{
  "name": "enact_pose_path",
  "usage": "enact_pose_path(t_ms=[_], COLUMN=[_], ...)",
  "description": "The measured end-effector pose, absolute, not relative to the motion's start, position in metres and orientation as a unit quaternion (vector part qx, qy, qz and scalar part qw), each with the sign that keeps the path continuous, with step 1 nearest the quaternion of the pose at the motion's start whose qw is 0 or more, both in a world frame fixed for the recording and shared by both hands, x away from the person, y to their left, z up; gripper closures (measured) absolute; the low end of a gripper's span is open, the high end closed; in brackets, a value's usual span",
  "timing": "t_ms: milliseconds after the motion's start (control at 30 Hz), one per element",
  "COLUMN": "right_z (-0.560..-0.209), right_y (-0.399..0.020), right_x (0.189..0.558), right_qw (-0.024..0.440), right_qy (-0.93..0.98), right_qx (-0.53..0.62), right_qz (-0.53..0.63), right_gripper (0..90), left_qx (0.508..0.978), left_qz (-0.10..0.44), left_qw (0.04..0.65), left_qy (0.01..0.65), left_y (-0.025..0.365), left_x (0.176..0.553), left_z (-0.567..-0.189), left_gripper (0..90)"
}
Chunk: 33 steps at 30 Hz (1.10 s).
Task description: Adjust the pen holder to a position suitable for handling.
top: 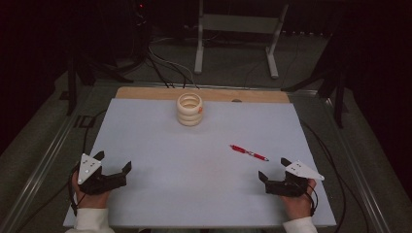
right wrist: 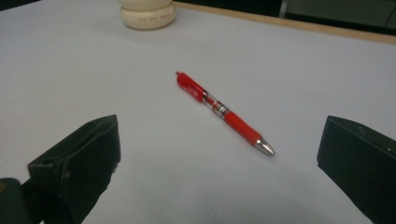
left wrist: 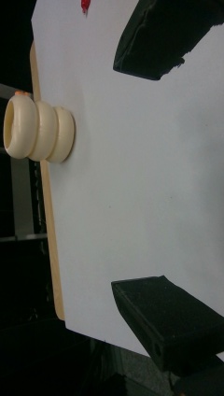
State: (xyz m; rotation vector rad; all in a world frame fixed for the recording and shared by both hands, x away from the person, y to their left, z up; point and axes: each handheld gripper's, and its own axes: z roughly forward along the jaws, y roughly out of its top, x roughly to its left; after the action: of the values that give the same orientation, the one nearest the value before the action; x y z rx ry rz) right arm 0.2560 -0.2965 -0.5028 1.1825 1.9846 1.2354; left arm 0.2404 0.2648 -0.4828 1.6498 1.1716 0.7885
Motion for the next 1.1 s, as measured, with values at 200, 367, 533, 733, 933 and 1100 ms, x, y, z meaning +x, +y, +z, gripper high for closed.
enact_pose_path(t_ms=[200, 367, 533, 733, 933, 1100], right_z=[-0.503, -0.501, -0.502, -0.501, -0.499, -0.499], right_y=[-0.296, -0.293, -0.29, -0.289, -0.291, -0.293], right_x=[0.256, 0.256, 0.256, 0.255, 0.253, 0.253], right_qw=[0.258, 0.258, 0.257, 0.258, 0.264, 0.266], right_qy=[0.728, 0.727, 0.73, 0.725, 0.717, 0.712], right_qx=[0.442, 0.439, 0.435, 0.436, 0.439, 0.441], right_qz=[0.457, 0.462, 0.46, 0.467, 0.472, 0.476], right_gripper=[0.0, 0.0, 0.0, 0.0, 0.0, 0.0], left_qx=[0.67, 0.668, 0.671, 0.674, 0.679, 0.683], left_qz=[0.32, 0.318, 0.317, 0.315, 0.305, 0.295], left_qw=[0.47, 0.473, 0.468, 0.467, 0.473, 0.485], left_qy=[0.478, 0.479, 0.48, 0.478, 0.471, 0.459], left_y=[0.266, 0.267, 0.266, 0.261, 0.251, 0.237], left_x=[0.24, 0.239, 0.241, 0.241, 0.252, 0.269], left_z=[-0.483, -0.483, -0.483, -0.481, -0.471, -0.458], left_gripper=[0.3, 0.3, 0.3, 0.3, 0.3, 0.3])
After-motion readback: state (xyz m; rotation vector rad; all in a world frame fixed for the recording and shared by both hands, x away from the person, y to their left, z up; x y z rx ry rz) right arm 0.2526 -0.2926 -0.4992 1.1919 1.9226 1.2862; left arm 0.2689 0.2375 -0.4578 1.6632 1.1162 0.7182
